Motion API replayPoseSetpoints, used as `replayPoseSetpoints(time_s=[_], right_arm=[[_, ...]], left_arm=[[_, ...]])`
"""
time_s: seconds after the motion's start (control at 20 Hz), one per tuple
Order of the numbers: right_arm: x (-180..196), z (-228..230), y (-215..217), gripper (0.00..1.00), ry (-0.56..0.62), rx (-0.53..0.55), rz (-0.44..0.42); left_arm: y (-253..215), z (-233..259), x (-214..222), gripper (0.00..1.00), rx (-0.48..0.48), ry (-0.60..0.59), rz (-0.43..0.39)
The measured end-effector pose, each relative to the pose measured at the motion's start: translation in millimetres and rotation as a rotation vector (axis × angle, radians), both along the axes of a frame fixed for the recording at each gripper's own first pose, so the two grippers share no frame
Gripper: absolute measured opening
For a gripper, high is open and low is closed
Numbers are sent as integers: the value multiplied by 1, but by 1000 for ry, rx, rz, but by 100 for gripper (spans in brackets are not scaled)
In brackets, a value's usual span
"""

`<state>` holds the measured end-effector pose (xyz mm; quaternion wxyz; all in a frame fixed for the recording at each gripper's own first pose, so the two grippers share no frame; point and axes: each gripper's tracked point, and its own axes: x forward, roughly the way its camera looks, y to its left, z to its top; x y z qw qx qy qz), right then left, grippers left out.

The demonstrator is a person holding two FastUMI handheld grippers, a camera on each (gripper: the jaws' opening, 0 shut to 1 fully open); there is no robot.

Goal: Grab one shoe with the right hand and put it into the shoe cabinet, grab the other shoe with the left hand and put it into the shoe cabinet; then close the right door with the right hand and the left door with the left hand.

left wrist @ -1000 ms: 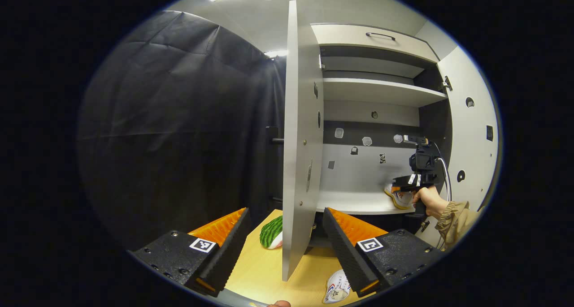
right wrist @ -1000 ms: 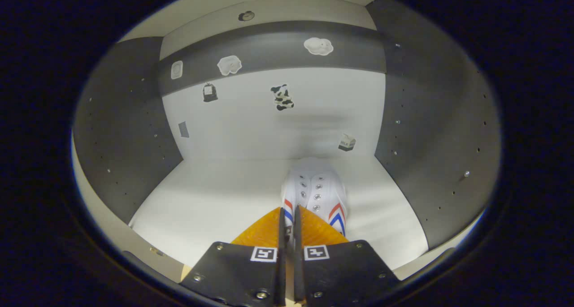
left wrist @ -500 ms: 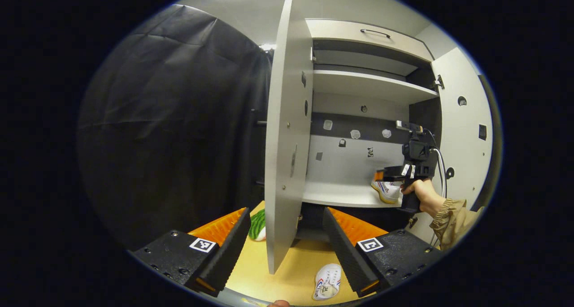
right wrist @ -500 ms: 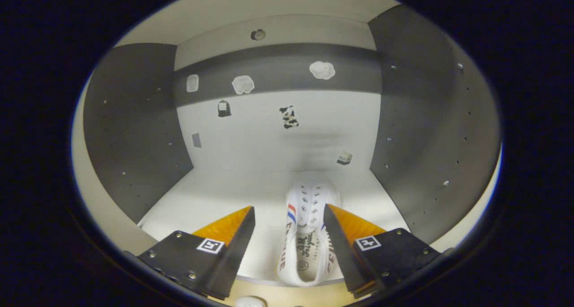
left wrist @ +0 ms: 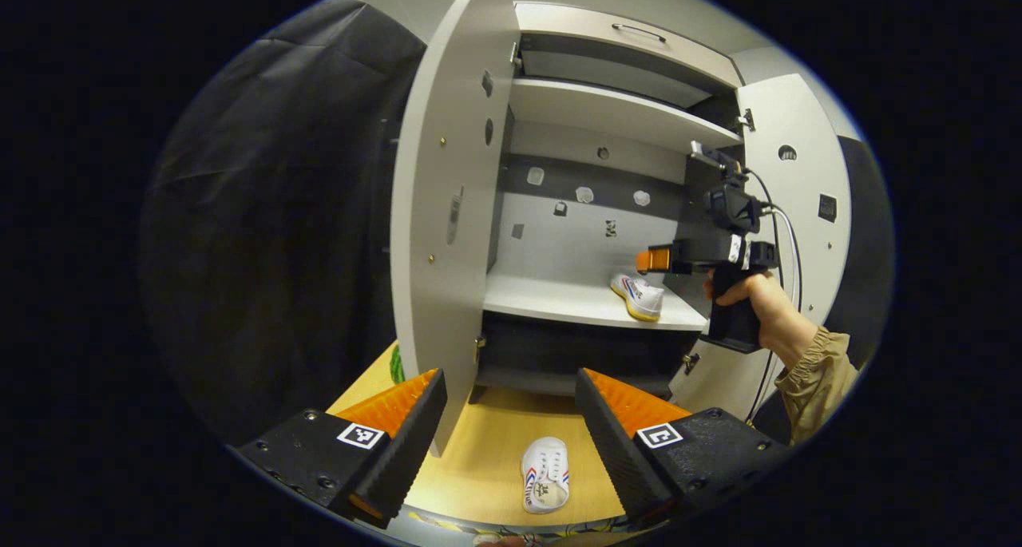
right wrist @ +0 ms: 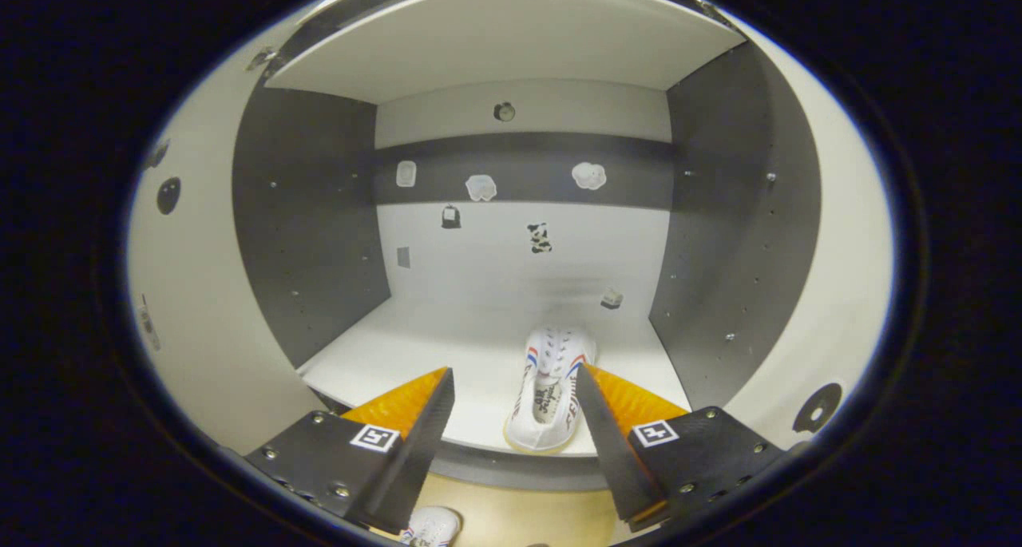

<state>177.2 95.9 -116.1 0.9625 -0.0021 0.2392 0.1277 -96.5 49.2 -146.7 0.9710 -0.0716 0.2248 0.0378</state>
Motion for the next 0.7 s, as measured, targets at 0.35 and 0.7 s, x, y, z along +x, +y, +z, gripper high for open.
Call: replayPoseSetpoints(time_s=[0.35,0.7], right_arm=[[-55,63,-7,87,-97,87,29],[-99,102,-13,87,-170,166,59]], left_arm=[[-37,-77,5,99,-68,168,-158],[-60,-203,-8,96,-104,436,-262]])
